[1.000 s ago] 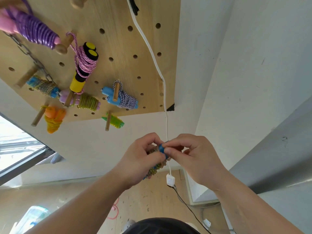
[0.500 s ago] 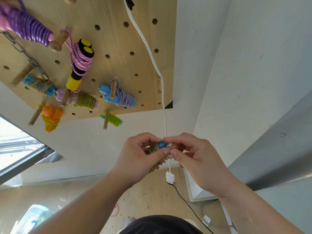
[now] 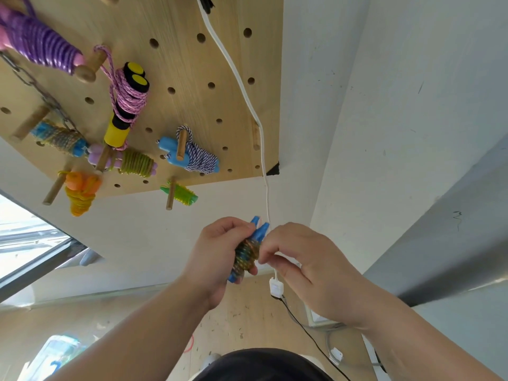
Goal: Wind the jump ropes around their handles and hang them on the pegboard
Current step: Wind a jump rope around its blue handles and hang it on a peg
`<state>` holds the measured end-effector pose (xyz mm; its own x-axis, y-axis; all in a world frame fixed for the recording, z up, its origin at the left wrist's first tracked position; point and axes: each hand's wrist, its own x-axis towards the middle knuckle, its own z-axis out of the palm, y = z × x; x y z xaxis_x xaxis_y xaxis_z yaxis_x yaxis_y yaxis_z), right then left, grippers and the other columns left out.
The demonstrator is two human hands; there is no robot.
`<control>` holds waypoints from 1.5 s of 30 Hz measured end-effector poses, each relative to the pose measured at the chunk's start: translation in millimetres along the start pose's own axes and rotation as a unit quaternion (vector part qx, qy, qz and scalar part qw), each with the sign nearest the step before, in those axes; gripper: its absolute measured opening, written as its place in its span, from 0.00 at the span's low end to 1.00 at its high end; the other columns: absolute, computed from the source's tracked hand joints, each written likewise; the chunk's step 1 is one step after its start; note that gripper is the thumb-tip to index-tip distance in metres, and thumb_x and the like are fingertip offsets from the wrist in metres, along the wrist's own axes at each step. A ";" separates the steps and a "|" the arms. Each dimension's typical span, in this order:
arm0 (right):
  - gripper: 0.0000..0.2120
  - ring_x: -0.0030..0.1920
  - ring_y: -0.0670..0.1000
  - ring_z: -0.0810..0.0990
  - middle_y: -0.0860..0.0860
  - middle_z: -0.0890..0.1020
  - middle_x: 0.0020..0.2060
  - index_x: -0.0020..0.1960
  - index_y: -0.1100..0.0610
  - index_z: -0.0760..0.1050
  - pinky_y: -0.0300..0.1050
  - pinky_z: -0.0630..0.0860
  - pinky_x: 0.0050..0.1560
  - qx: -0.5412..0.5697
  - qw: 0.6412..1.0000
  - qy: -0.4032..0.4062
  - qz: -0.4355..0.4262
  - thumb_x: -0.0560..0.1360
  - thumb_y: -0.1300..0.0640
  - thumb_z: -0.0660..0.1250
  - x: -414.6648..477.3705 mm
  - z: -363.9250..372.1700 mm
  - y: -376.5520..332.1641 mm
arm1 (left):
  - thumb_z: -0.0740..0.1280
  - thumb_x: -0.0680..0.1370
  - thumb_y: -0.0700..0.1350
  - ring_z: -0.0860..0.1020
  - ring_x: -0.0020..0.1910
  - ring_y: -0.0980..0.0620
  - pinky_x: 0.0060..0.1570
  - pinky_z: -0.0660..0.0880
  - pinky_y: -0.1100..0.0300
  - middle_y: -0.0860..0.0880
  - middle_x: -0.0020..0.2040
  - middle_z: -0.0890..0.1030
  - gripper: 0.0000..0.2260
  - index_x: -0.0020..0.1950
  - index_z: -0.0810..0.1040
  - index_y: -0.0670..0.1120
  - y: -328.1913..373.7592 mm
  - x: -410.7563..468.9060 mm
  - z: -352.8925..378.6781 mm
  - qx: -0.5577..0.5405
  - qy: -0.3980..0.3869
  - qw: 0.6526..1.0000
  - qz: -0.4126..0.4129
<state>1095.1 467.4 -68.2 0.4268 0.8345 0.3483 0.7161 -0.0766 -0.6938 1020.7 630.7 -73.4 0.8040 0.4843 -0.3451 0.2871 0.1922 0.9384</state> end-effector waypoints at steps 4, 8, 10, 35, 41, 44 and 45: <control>0.12 0.46 0.48 0.80 0.42 0.80 0.43 0.49 0.45 0.75 0.38 0.77 0.44 0.081 0.993 0.000 0.081 0.80 0.63 0.66 5.2 -9.8 0.8 | 0.66 0.81 0.40 0.84 0.44 0.52 0.43 0.83 0.56 0.51 0.44 0.86 0.10 0.52 0.87 0.50 -2.6 -8.4 2.7 0.159 -0.071 0.979 0.107; 0.16 0.41 0.50 0.82 0.49 0.83 0.42 0.46 0.45 0.76 0.39 0.78 0.38 0.206 0.964 0.062 0.153 0.77 0.67 0.70 10.2 -13.2 -1.4 | 0.66 0.79 0.40 0.84 0.51 0.54 0.55 0.82 0.55 0.55 0.49 0.86 0.13 0.57 0.86 0.53 5.8 -8.9 -0.1 0.198 -0.106 0.961 0.160; 0.16 0.41 0.51 0.83 0.50 0.84 0.41 0.46 0.47 0.77 0.39 0.79 0.40 0.224 0.959 0.072 0.157 0.75 0.68 0.72 12.5 -10.5 -2.2 | 0.67 0.75 0.44 0.84 0.51 0.50 0.53 0.82 0.50 0.52 0.49 0.86 0.14 0.57 0.86 0.52 5.6 -7.5 -2.5 0.193 -0.118 0.956 0.189; 0.20 0.45 0.46 0.74 0.44 0.71 0.53 0.57 0.49 0.75 0.35 0.74 0.44 -0.086 0.996 0.019 -0.029 0.75 0.72 0.67 14.0 -5.6 -2.6 | 0.65 0.81 0.39 0.82 0.41 0.46 0.43 0.81 0.53 0.45 0.42 0.84 0.07 0.51 0.82 0.46 -3.6 6.8 6.2 0.077 -0.006 0.994 0.079; 0.21 0.45 0.46 0.74 0.43 0.70 0.55 0.57 0.48 0.70 0.36 0.74 0.44 -0.063 0.994 -0.061 -0.071 0.75 0.72 0.67 27.2 -27.6 -9.5 | 0.59 0.84 0.39 0.83 0.51 0.55 0.51 0.81 0.55 0.54 0.48 0.84 0.12 0.57 0.79 0.52 -0.1 -0.7 3.1 0.153 -0.157 0.968 0.125; 0.21 0.44 0.53 0.80 0.43 0.73 0.50 0.57 0.47 0.70 0.43 0.78 0.47 0.076 0.997 -0.017 -0.002 0.76 0.71 0.69 28.7 -45.3 -10.7 | 0.61 0.82 0.47 0.82 0.57 0.49 0.58 0.79 0.51 0.49 0.54 0.84 0.11 0.61 0.79 0.56 1.4 -0.6 1.1 0.103 -0.175 0.966 0.162; 0.22 0.43 0.54 0.81 0.42 0.74 0.48 0.56 0.44 0.69 0.44 0.79 0.47 0.106 0.994 -0.013 0.010 0.76 0.70 0.69 28.7 -47.3 -11.7 | 0.62 0.81 0.49 0.81 0.57 0.47 0.59 0.79 0.51 0.48 0.56 0.83 0.11 0.61 0.79 0.56 1.8 -1.2 0.8 0.092 -0.180 0.963 0.177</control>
<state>1125.0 466.5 -20.3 0.4238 0.8480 0.3183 0.5733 0.0209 -0.8191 1020.7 629.8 -71.3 0.9873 0.1587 -0.0067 0.0231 -0.1018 0.9945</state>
